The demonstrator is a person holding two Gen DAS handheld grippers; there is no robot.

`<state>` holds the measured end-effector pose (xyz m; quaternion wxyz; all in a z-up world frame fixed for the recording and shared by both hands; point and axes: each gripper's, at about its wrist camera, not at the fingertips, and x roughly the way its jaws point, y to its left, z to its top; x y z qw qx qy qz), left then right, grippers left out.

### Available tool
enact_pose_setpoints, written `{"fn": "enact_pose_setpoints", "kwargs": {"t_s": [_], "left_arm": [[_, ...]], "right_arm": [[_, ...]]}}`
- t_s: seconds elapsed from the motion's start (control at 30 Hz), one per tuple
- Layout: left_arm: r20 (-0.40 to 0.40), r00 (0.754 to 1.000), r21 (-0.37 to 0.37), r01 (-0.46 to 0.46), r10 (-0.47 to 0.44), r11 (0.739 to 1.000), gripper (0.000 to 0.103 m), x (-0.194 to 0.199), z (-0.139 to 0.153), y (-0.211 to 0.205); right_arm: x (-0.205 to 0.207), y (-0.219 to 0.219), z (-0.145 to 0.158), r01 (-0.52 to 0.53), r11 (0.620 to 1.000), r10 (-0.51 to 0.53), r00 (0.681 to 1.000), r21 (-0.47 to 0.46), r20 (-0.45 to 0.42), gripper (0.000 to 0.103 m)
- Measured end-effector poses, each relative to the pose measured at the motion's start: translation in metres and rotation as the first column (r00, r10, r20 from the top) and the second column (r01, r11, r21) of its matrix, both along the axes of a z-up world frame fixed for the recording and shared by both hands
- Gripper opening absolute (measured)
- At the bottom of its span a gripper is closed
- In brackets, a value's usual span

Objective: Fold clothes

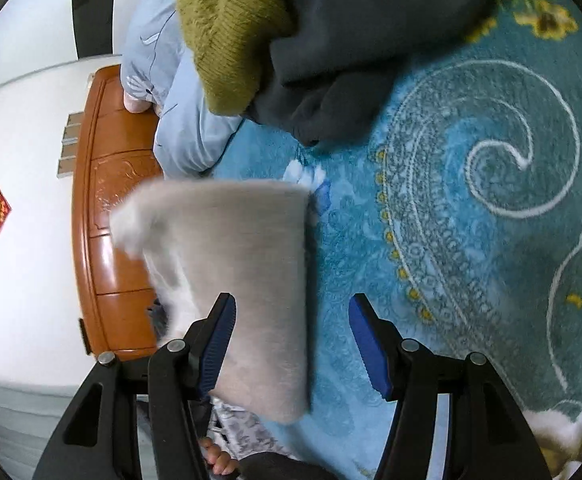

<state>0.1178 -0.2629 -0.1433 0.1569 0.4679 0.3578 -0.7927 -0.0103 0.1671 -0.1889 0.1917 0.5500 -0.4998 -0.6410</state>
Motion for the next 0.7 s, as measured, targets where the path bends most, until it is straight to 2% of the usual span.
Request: {"fn": "enact_pose_setpoints", "kwargs": {"t_s": [0.03,0.1,0.33,0.37,0.43,0.5,0.53,0.6,0.63,0.67,0.7], "left_arm": [[-0.013,1.0,0.047,-0.026,0.026,0.999,0.011,0.002,-0.004,-0.007],[-0.05,0.998,0.082,-0.034,0.038,0.996,0.011,0.003,-0.003,-0.012],[-0.212,0.977,0.088,0.022,-0.003,0.996,0.011,-0.002,0.016,-0.016],[-0.209,0.978,0.081,0.026,-0.008,0.996,0.012,-0.003,0.015,-0.017],[-0.095,0.995,0.067,-0.005,0.011,0.998,0.014,-0.008,0.001,-0.023],[-0.017,0.998,0.114,-0.056,0.059,0.992,0.016,-0.008,-0.015,-0.032],[-0.019,0.997,0.132,-0.069,0.072,0.989,0.018,-0.007,-0.016,-0.034],[-0.017,0.996,0.125,-0.081,0.083,0.989,0.025,-0.007,-0.015,-0.036],[-0.003,0.996,0.105,-0.084,0.085,0.991,0.039,-0.007,-0.014,-0.035],[0.018,0.996,0.083,-0.093,0.092,0.992,0.062,-0.007,-0.014,-0.034],[0.048,0.993,0.06,-0.114,0.111,0.992,0.068,-0.006,-0.015,-0.035]], "right_arm": [[0.001,-0.004,-0.001,-0.009,1.0,0.009,1.0,0.0,0.006,0.061],[0.006,-0.011,-0.006,-0.031,1.0,0.031,0.999,0.001,0.021,0.061],[0.017,-0.027,-0.021,-0.066,0.998,0.066,0.996,-0.008,0.063,0.061],[0.018,-0.03,-0.021,-0.077,0.997,0.077,0.995,0.0,0.064,0.061],[0.021,-0.035,-0.022,-0.094,0.996,0.093,0.993,0.01,0.069,0.061],[0.022,-0.04,-0.019,-0.108,0.994,0.107,0.993,0.019,0.057,0.061],[0.022,-0.043,-0.017,-0.119,0.993,0.118,0.992,0.025,0.044,0.061],[0.021,-0.051,-0.012,-0.153,0.987,0.153,0.988,0.054,0.015,0.061],[0.02,-0.054,-0.009,-0.172,0.983,0.172,0.985,0.072,0.002,0.061],[0.019,-0.058,-0.008,-0.186,0.979,0.187,0.982,0.086,-0.009,0.061],[0.018,-0.062,-0.008,-0.197,0.976,0.199,0.98,0.097,-0.015,0.061]]}}
